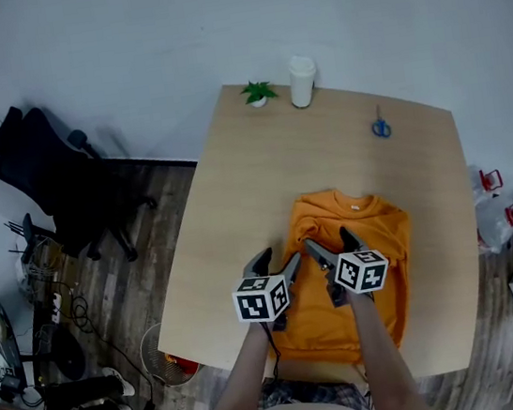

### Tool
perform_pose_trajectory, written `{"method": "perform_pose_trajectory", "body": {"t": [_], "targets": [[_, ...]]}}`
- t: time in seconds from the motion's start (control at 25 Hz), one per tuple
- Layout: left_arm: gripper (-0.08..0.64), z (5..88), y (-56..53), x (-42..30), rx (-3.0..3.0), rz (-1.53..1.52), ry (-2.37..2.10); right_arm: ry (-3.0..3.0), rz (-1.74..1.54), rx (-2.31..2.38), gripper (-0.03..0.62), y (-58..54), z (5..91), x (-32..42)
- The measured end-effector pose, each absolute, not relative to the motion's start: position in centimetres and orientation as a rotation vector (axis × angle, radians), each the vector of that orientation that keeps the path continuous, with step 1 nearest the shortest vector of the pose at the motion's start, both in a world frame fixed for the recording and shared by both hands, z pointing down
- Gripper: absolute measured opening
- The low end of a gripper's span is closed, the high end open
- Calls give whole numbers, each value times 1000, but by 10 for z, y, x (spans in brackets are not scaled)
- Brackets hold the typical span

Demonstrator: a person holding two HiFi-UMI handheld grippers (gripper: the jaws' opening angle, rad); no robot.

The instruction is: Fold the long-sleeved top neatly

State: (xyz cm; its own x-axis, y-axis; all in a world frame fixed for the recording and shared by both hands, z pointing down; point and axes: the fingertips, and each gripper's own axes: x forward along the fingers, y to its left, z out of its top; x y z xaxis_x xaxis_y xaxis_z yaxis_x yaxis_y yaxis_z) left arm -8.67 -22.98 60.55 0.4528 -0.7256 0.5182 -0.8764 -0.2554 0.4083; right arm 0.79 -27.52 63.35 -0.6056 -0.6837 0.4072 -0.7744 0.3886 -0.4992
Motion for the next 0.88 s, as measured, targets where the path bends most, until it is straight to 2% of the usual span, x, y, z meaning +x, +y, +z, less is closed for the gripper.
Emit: {"method": "perform_pose_trajectory", "body": {"t": [0.88], "targets": [[287,579,-237,-45,2149,341,-1303,-2459,805,1680,465,-230,567,155]]}}
